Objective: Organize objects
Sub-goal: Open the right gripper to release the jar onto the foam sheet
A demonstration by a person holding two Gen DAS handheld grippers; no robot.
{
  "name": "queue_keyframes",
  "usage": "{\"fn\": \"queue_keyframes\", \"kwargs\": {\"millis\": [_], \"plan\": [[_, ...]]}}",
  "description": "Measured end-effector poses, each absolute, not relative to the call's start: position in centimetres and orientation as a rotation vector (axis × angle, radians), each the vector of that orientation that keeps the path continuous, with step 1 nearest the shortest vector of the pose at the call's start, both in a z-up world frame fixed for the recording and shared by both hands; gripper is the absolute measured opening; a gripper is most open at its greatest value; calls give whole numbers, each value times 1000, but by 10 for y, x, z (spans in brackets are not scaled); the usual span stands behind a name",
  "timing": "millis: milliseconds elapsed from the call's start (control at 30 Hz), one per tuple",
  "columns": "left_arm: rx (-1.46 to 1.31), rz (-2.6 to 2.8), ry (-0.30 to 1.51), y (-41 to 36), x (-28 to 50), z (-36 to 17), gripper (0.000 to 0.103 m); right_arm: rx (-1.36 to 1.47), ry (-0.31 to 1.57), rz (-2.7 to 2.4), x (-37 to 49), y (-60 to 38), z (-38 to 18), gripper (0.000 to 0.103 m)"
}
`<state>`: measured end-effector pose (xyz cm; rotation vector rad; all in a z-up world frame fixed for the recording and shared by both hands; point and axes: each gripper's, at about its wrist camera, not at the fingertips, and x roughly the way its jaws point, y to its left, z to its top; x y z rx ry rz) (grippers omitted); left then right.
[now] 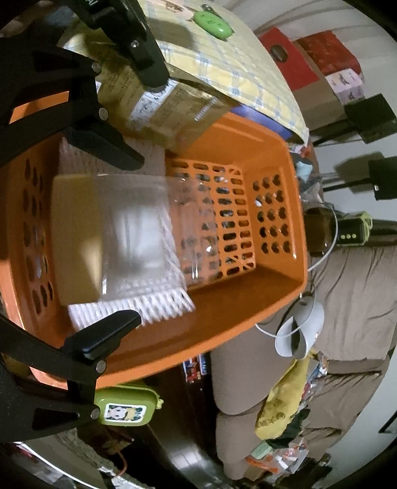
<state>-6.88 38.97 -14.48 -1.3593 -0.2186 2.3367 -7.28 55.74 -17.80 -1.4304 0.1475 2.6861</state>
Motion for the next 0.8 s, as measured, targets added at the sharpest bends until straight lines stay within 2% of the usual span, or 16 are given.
{"fn": "queue_keyframes", "kwargs": {"millis": [367, 633, 800], "plan": [[-1319, 2398, -170, 407, -64, -147, 10, -1131, 226, 2762, -55, 572, -135, 98], [-1302, 2374, -97, 430, -52, -151, 11, -1197, 382, 2721, -54, 591, -148, 98], [-1287, 2420, -72, 426, -54, -150, 11, -1174, 389, 2728, -51, 593, -142, 98]]}}
